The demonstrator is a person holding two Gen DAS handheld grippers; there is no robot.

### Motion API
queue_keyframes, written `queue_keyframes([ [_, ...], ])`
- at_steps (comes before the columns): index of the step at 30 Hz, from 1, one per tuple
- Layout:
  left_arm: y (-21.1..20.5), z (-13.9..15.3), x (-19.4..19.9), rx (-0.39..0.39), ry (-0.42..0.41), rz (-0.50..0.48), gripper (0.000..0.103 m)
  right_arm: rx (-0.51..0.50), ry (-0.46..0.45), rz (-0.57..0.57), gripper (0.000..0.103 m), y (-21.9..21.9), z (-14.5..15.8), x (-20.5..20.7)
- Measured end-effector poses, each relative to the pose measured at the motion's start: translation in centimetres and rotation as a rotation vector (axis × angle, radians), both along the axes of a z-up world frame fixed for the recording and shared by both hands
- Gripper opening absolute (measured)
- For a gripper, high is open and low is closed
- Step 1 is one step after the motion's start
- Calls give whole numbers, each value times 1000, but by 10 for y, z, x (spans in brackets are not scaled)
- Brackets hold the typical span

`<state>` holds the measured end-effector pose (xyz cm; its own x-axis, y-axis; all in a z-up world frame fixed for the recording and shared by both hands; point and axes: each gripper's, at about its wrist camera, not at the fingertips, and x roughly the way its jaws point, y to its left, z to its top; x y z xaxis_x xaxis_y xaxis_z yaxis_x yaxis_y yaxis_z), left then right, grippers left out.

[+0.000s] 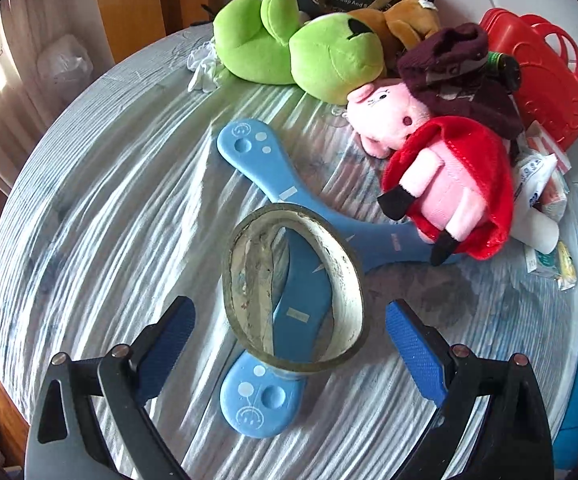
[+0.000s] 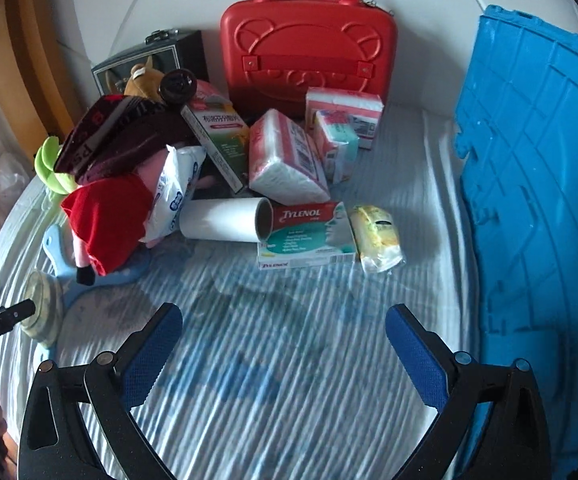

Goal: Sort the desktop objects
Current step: 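Grasp the clear tape roll with left tool while right tool grasps the white lint roller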

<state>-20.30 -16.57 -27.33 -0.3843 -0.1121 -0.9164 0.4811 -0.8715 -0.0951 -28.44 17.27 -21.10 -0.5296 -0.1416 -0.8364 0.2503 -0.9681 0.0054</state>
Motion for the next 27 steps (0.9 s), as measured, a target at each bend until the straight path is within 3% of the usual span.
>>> queue_keyframes([
  [2,0,-13,-6,0,-43,-1,95,3,-22,16,103,-5,-13,-17],
  [4,1,-23,-10,23,-51,-16,76,-8,-34,29,103,-9,-23,-31],
  [11,13,-2,-38,-118,18,-34,71,-19,-33,25,99,-16,-32,-74],
  [14,23,11,-54,-135,59,-65,71,-12,-26,23,76,-18,-33,-93],
  [16,30,13,-60,-110,67,-85,71,-6,-26,-4,41,-19,-38,-107],
  [17,35,11,-63,-98,67,-100,71,4,-29,-16,37,-20,-41,-114],
  [22,49,-5,-70,-105,20,-141,71,51,-102,-2,35,-29,-64,-133],
  [27,46,-13,-71,-89,3,-140,71,40,-218,137,31,-41,-75,-75],
])
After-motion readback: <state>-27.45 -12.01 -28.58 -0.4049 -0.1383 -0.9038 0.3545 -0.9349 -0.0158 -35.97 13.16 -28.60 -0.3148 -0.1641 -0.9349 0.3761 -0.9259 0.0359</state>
